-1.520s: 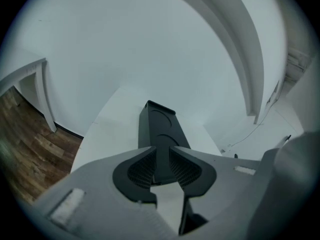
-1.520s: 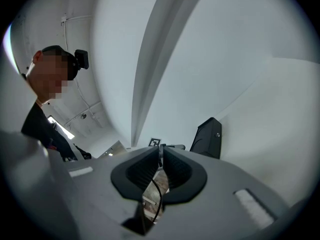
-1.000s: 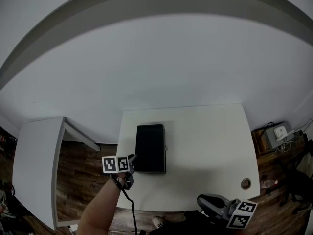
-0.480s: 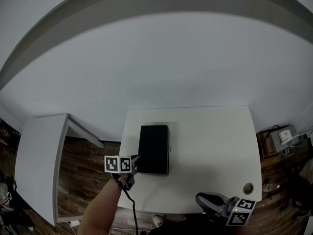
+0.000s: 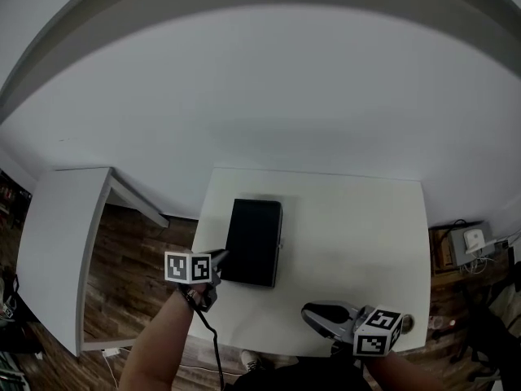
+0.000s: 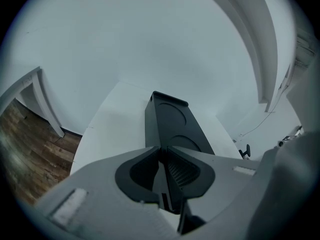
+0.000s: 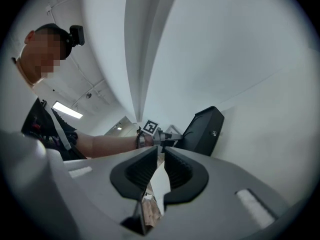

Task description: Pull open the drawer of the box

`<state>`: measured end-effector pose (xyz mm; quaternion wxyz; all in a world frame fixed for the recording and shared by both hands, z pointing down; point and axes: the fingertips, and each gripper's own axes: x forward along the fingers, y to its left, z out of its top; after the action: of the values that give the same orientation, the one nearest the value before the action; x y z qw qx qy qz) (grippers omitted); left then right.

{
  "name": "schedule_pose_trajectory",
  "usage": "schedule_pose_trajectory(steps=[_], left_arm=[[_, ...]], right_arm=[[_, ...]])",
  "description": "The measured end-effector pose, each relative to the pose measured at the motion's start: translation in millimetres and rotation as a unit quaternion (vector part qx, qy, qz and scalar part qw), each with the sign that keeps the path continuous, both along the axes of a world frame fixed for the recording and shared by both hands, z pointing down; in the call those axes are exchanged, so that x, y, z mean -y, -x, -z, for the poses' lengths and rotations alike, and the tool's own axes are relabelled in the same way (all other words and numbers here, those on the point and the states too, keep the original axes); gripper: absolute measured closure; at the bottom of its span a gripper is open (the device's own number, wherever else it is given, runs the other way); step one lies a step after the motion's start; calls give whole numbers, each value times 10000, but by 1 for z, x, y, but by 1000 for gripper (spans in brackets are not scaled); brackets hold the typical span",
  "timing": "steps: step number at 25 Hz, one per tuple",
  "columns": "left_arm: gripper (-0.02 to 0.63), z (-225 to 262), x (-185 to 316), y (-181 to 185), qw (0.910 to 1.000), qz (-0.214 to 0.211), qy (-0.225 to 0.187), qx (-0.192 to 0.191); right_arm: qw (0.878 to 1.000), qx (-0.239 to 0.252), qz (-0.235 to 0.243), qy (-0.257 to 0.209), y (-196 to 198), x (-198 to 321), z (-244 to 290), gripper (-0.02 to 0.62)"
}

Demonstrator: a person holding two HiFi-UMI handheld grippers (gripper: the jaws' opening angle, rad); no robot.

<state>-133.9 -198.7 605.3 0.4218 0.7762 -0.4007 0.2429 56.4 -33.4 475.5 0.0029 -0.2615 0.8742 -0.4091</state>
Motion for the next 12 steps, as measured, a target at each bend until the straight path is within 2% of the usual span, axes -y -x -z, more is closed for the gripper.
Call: schedule_pose_trajectory(steps=[4, 7, 12], left_arm=[[546, 1, -1, 0, 9999, 156, -60, 40], [546, 1, 0, 0, 9996, 263, -80, 20], [546, 3, -1, 2, 9989, 444, -102, -130]], right_arm=[[9991, -292, 270, -161, -3, 23, -13, 546], [9957, -747, 431, -332, -9, 42, -29, 537], [9786, -1688, 804, -855, -10, 76, -57, 520]])
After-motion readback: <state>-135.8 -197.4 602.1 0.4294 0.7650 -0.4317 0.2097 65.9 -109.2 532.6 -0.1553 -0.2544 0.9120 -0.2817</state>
